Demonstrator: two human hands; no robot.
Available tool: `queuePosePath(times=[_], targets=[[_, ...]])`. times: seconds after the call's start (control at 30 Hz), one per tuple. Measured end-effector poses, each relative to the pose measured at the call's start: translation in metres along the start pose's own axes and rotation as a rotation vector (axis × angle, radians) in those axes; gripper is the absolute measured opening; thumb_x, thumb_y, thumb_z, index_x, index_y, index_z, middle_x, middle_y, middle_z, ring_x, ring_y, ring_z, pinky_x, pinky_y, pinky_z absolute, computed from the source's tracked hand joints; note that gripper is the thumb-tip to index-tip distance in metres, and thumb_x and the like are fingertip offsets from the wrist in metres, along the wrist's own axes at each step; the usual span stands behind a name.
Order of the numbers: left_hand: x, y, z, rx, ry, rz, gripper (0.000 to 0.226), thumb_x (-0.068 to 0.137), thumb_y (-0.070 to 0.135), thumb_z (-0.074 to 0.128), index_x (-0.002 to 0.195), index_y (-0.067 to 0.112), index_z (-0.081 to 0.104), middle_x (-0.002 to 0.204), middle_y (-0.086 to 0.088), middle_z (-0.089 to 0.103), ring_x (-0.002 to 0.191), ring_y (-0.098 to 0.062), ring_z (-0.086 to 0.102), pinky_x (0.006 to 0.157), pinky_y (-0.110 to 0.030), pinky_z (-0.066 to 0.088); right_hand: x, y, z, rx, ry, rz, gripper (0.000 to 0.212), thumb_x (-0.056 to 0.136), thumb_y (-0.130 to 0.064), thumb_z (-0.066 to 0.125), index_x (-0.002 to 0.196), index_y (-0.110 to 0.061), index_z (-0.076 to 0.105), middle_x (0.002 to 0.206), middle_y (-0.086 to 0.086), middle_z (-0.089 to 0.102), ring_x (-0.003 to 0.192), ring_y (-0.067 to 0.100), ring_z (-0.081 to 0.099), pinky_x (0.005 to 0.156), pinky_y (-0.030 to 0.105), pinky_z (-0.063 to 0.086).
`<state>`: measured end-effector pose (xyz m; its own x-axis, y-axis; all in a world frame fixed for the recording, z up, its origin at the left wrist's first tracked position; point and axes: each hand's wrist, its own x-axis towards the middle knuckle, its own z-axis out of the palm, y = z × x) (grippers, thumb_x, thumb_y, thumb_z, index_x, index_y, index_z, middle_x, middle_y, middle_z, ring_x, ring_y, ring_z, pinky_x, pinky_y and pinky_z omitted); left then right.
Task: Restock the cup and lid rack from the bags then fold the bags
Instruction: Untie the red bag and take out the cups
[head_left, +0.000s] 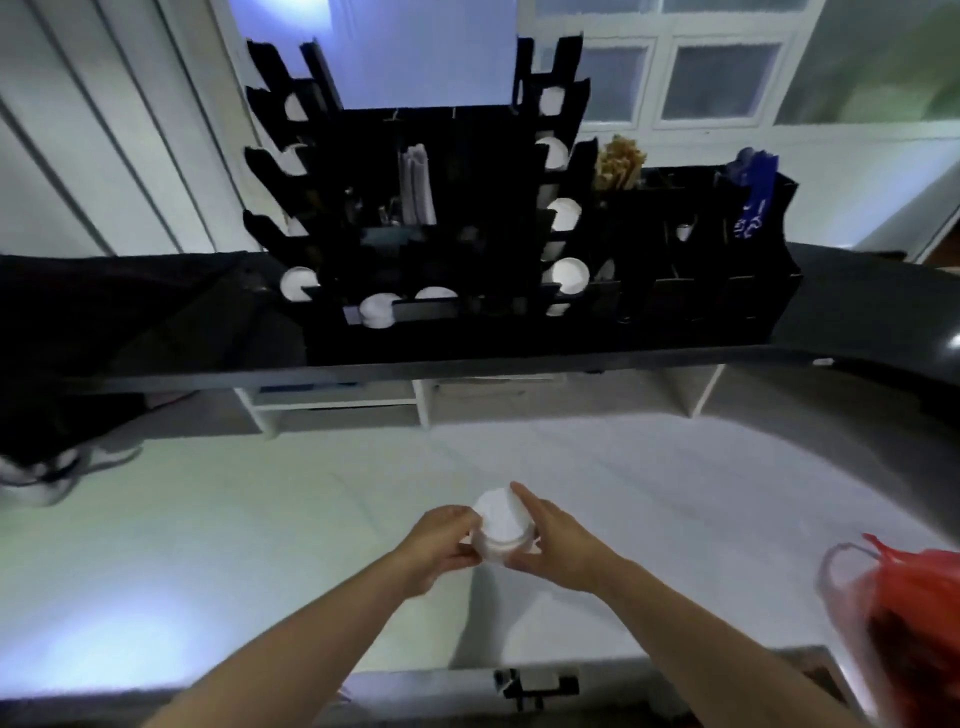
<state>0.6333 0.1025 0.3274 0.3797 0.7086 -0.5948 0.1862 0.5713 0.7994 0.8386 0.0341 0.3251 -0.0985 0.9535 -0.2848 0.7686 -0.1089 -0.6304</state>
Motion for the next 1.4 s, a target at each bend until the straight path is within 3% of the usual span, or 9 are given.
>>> queuePosePath(times=[0.2,0.4,0.53,0.67,0.77,0.83,0.9,1.17,1.4], targets=[[-0.016,-0.031,-0.144,0.115,0.048,0.006,0.013,0.091,0.015,0.063,0.098,0.005,0.068,0.088,-0.015,0.056,0.082,-0.024,0.05,0.078,-0.036,0.043,0.065,-0.086,0.097,0.066,-0.081,0.002,0.103,0.082,-0.048,0.079,0.159,-0.031,0.013,0.149,0.006,0.046,0.134,0.021,0.046,0.109,0.033,0.04],[-0.025,-0.067,-0.218,0.279,0.121,-0.019,0.021,0.087,0.02,0.063,0.069,0.017,0.072,0.067,-0.003,0.06,0.069,-0.018,0.05,0.064,-0.03,0.038,0.091,-0.135,0.165,0.031,-0.132,0.059,0.102,0.077,-0.061,0.075,0.155,-0.044,0.011,0.145,-0.002,0.046,0.126,0.021,0.05,0.097,0.039,0.053],[-0.021,-0.081,-0.232,0.483,0.109,0.014,0.023,0.091,0.029,0.056,0.088,0.015,0.075,0.088,-0.006,0.075,0.084,-0.024,0.066,0.079,-0.036,0.052,0.096,-0.141,0.182,-0.151,-0.138,0.039,0.1,0.085,-0.052,0.071,0.159,-0.034,0.006,0.153,0.003,0.043,0.132,0.024,0.047,0.108,0.041,0.044],[-0.011,-0.077,-0.235,0.763,0.198,0.105,0.024,0.099,0.026,0.053,0.113,0.018,0.072,0.112,0.003,0.069,0.104,-0.021,0.063,0.09,-0.03,0.046,0.091,-0.138,0.173,-0.175,-0.156,0.013,0.096,0.091,-0.039,0.069,0.161,-0.029,0.004,0.158,0.003,0.035,0.137,0.024,0.042,0.112,0.039,0.038],[0.004,-0.062,-0.228,0.858,0.247,0.247,0.021,0.098,0.02,0.052,0.089,0.011,0.069,0.094,-0.002,0.068,0.087,-0.023,0.061,0.075,-0.031,0.044,0.084,-0.126,0.155,-0.123,-0.119,0.054,0.07,0.099,-0.024,0.059,0.159,-0.022,0.024,0.154,0.005,0.04,0.138,0.023,0.042,0.115,0.032,0.033],[0.013,-0.048,-0.215,0.922,0.222,0.287,0.032,0.097,0.018,0.05,0.065,0.014,0.05,0.068,-0.001,0.055,0.065,-0.019,0.051,0.063,-0.032,0.036,0.077,-0.112,0.14,-0.086,-0.037,0.109,0.043,0.101,-0.009,0.053,0.144,-0.011,0.05,0.134,0.008,0.051,0.125,0.025,0.053,0.104,0.021,0.036],[0.02,-0.032,-0.192,0.995,0.162,0.331,0.043,0.098,0.02,0.048,0.057,0.021,0.036,0.055,0.004,0.043,0.056,-0.015,0.042,0.059,-0.032,0.031,0.07,-0.097,0.12,-0.08,0.043,0.176,0.028,0.101,-0.001,0.048,0.123,-0.008,0.064,0.114,0.007,0.053,0.106,0.029,0.06,0.087,0.023,0.042],[0.04,0.011,-0.03,1.339,-0.093,0.431,0.046,0.099,0.031,0.04,0.054,0.018,0.04,0.059,0.001,0.048,0.065,-0.021,0.05,0.059,-0.03,0.031,-0.009,-0.005,0.023,-0.155,0.232,0.404,0.022,0.102,-0.012,0.05,0.118,-0.014,0.064,0.118,0.006,0.061,0.107,0.025,0.06,0.088,0.033,0.049],[0.038,0.018,0.158,1.451,-0.205,0.542,0.038,0.088,0.028,0.047,0.054,0.018,0.032,0.054,0.001,0.034,0.049,-0.016,0.033,0.048,-0.03,0.025,-0.142,0.091,-0.063,-0.143,0.424,0.553,0.023,0.098,-0.036,0.047,0.085,-0.017,0.051,0.085,0.005,0.061,0.082,0.03,0.058,0.065,0.033,0.04]])
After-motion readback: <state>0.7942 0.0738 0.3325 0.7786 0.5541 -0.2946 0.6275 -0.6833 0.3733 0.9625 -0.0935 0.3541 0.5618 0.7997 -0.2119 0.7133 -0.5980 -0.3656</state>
